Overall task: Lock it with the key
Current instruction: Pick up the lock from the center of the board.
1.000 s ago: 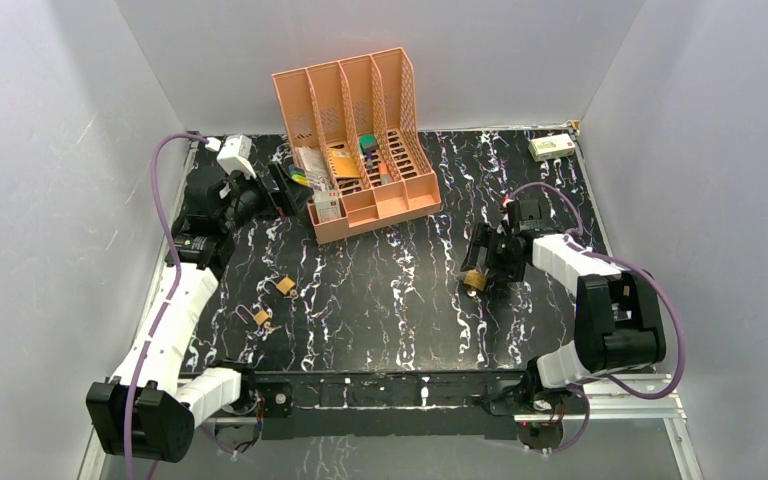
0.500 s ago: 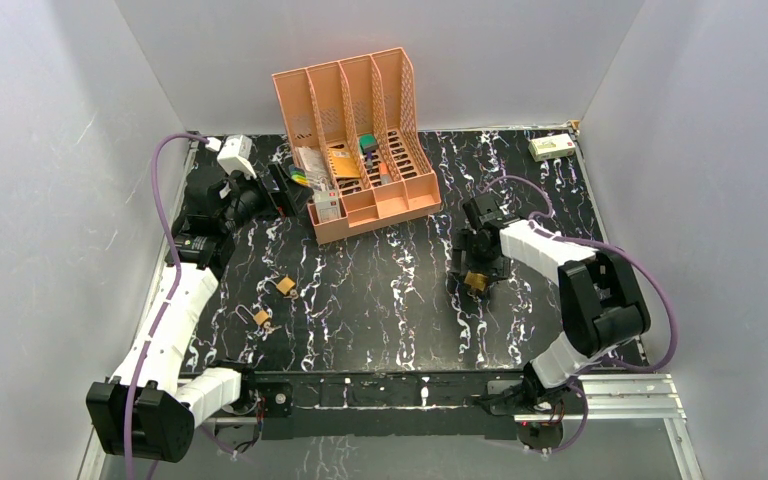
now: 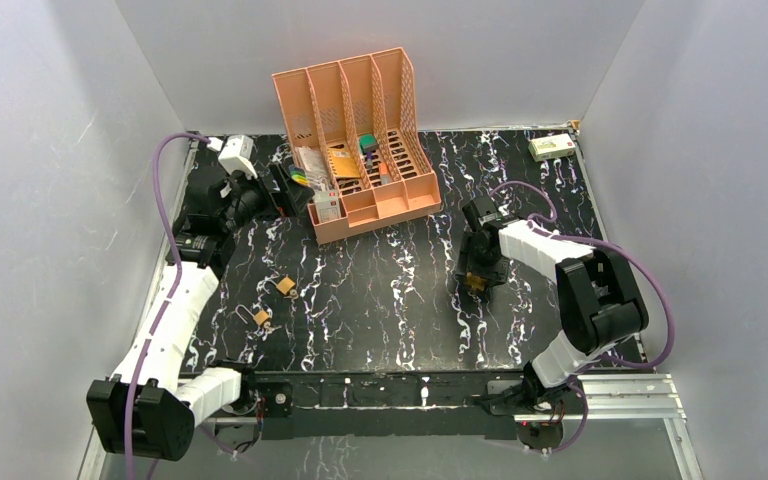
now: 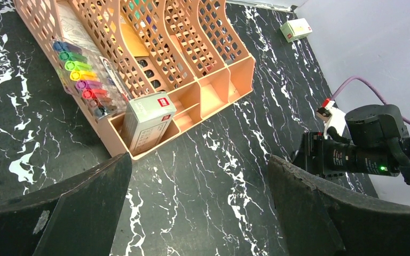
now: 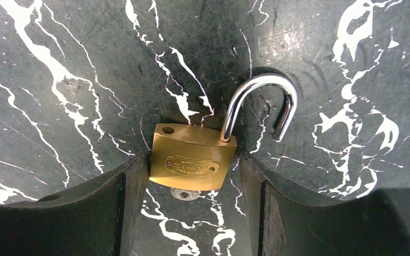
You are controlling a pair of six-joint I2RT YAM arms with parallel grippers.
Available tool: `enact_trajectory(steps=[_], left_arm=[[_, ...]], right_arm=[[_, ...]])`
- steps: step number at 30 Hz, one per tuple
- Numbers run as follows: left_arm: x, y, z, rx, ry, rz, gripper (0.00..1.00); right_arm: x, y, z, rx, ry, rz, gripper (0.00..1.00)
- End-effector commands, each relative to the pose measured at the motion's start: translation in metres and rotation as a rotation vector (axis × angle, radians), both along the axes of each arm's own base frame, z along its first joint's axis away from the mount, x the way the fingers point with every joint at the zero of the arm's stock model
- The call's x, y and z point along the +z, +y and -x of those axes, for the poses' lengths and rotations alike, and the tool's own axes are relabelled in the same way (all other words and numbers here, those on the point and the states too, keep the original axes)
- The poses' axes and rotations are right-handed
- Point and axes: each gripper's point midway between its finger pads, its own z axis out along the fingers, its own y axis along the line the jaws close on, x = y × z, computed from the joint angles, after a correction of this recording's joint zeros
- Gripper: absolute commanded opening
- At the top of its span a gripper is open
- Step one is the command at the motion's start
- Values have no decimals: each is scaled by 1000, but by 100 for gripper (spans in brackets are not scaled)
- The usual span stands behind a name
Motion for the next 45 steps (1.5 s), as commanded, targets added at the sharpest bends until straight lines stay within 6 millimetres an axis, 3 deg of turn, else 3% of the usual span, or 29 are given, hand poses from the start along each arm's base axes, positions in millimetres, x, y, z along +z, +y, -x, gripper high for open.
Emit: enact_trajectory(steps=[1,9,12,15,23,27,29,32,36,38,40,42,45], left_arm=[[1,-6,1,-33,-5,14,98],[7,-18,-14,-70,-27,74,98],[18,-34,-8,-192,-99,97,98],[30,-49,5,-342,-182,87,98],[67,-73,77,-781,-335,40,98],[75,-79,94,-928,-315,78,98],[78,-79,79,-869,-305,77,98],[106,-71,43,-664,-476,27,98],[125,-28,-24,-235,-666,-124,98],[133,-8,-46,-89,-745,-173,98],[139,-1,-70,-47,-724,-222,98],[129,-4,-96,-73,-615,-248,98],[132,1,-121,-12,-576,-187,98]], right_arm=[[-5,5,0,-39,-8,-32,68],[-11,13,0,-30,3,-75,56],[-9,16,-2,13,-14,-87,42],[-6,18,-5,56,-32,-93,34],[-7,34,-7,140,-48,-178,36],[-6,36,-9,156,-56,-185,36],[-2,37,-11,173,-74,-190,36],[8,45,-14,210,-109,-233,36],[18,52,-14,246,-145,-281,36],[20,59,-13,270,-155,-318,36],[22,65,-14,300,-157,-348,36],[25,71,-15,330,-168,-372,36],[30,75,-16,358,-192,-397,36]])
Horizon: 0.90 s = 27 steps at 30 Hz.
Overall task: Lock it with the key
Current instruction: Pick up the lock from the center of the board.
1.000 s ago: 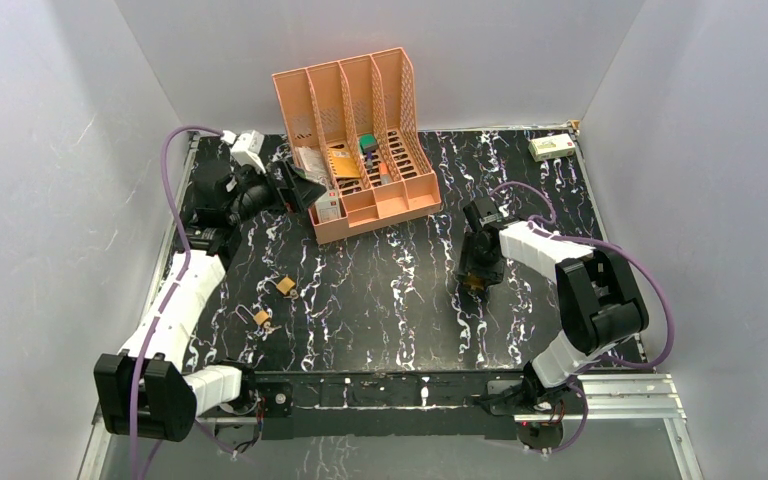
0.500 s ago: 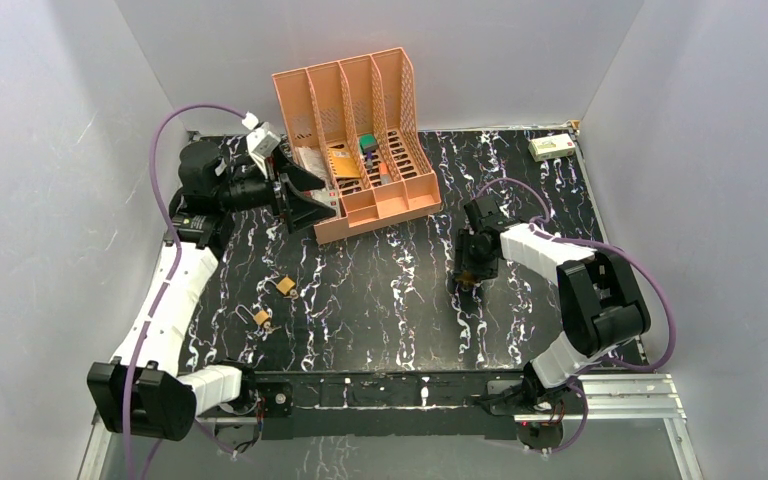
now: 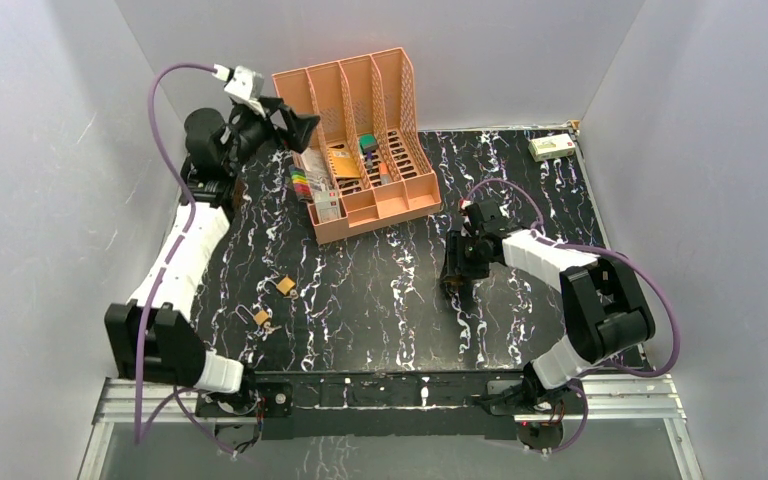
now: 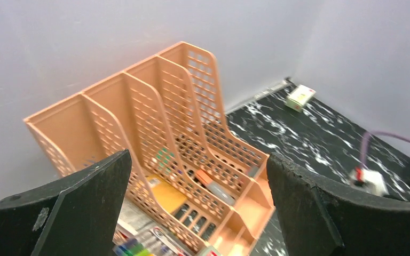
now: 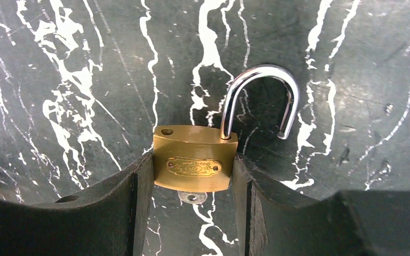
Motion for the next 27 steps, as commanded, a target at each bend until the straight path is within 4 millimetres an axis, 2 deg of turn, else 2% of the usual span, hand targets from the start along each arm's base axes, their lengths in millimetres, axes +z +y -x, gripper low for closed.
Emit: enact_trajectory(steps=[1,4,6,7,10,13,15,17,19,21,23,24,27], left_arm=[[16,29,-44,186,-3,57,98],[-4,55,-79,371,97,171,98],[-45,67,-99,481,300,195,98],[-54,66,-102,488,366,184,96],[-26,64,-99,492,328,161,94],[-8,65,-87,442,306,165,98],[6,50,-74,329,263,189,98],[10,25,-54,133,266,203,98],[12,-6,-24,-94,283,195,98],[2,-28,12,-298,370,183,98],[-8,-44,55,-518,439,165,98],[-12,-46,70,-568,451,159,98],[-18,-50,143,-844,421,91,98]], right_arm=[[24,20,-10,84,-102,-111,36],[26,25,-7,98,-123,-153,36],[24,28,-4,104,-121,-176,36],[24,30,-3,111,-116,-183,36],[28,34,0,138,-121,-207,36],[36,34,-1,148,-149,-211,36],[43,39,-1,178,-165,-241,35],[54,48,2,241,-193,-301,35],[68,57,6,302,-228,-364,34],[84,64,13,366,-262,-413,32],[97,65,18,398,-302,-436,30],[103,65,20,411,-321,-447,29],[124,70,33,474,-355,-507,28]])
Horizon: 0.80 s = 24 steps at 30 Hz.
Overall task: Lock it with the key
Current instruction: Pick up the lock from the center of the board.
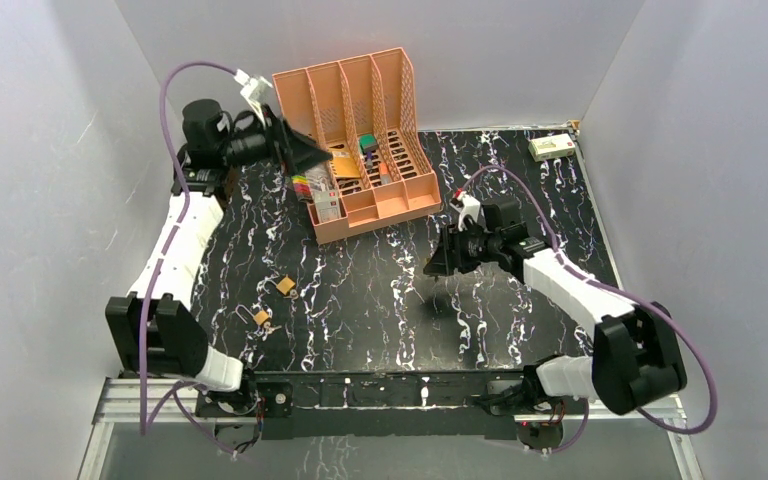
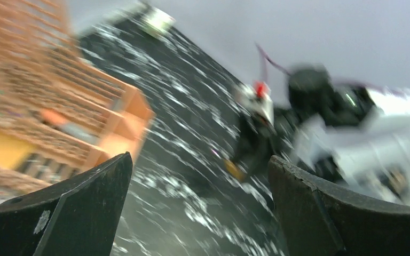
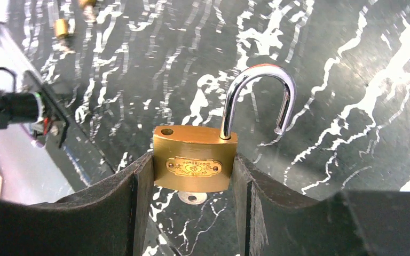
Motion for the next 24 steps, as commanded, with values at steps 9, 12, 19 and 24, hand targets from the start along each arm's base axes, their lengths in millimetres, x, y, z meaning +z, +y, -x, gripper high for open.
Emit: enact_trajectory(steps=[9,12,19,24], left_arm=[[6,-27,145,-392,-235,103,98],[-9,-48,163,-431,-317,89,98],[-41,-99,198,-684,-405,64,98],[-48,-111,180,-641,-441,50,98]], right_arm=[[120,34,55,383,-168,-369,27],[152,39,74,486,-191,-465,27],[210,47,113,677,-227,-590,28],[222,54,122,742,-209,-612,29]])
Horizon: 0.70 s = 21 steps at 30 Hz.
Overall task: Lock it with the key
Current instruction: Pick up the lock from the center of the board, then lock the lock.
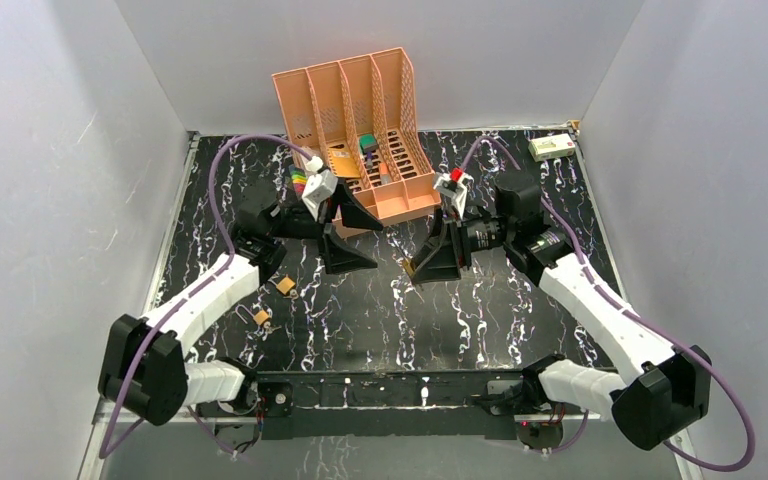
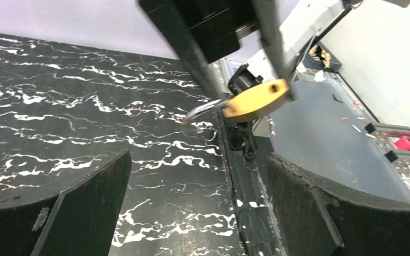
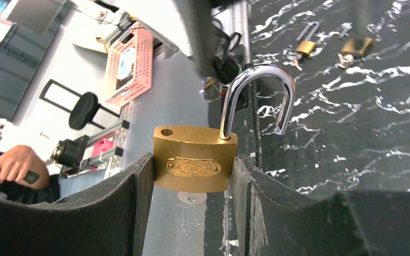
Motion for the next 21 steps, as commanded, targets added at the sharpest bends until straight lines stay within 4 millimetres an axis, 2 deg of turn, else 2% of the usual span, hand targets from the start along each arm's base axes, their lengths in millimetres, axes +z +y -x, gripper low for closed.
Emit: enact_trajectory(steps=[1,7,14,21], left_arm=[[14,-5,-14,31,-191,48,98],[12,-8,-10,-57,-226,58,97],[13,-3,8,-177,-260,55,91],[5,-2,12,-204,-240,42,85]], right_arm=[[38,4,18,132,-66,-87,29],[33,13,14,151,-33,-73,28],[28,16,10,148,-6,-54,28],[25,22,1,165,4,-53,28]])
